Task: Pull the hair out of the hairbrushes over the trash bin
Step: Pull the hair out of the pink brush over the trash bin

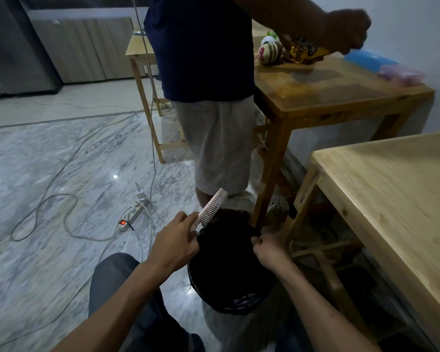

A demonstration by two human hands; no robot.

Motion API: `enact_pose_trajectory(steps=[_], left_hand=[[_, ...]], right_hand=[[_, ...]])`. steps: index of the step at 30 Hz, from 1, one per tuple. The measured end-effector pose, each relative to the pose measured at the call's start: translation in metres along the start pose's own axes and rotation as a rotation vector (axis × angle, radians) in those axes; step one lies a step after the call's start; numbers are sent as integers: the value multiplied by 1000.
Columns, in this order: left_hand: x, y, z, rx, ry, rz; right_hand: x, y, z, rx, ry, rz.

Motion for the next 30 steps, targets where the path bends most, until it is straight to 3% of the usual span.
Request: enact_pose_trajectory(steps=[3, 6, 10, 12, 14, 22, 27, 30], left_hand=[[4, 1, 1, -50, -56, -24], [5, 0, 1, -86, -96, -45], [8, 0, 9, -165, -107, -52], [10, 0, 16, -231, -120, -61], [13, 0, 21, -275, -143, -62], [18, -1, 11, -319, -309, -94], [19, -2, 7, -270, -271, -70], [29, -9, -6, -114, -181, 29]], right_hand=[[-1, -5, -10, 62, -142, -105], [14, 4, -36, 127, -536, -31], [21, 16, -65, 207, -846, -156], [18, 16, -72, 290, -864, -190], [18, 13, -73, 308, -874, -121], [23, 11, -58, 137, -683, 104], [22, 16, -54, 118, -708, 126], [23, 18, -45, 85, -709, 169]])
Point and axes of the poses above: each hand's wrist, its own y-axis away from the middle knuckle, its own x-axis out of the back of the hand, z = x × y, the point moved 5 cm from there along -y, towards the middle knuckle, and after that the axes turned 5 degrees about y, right-handed, at the moved point
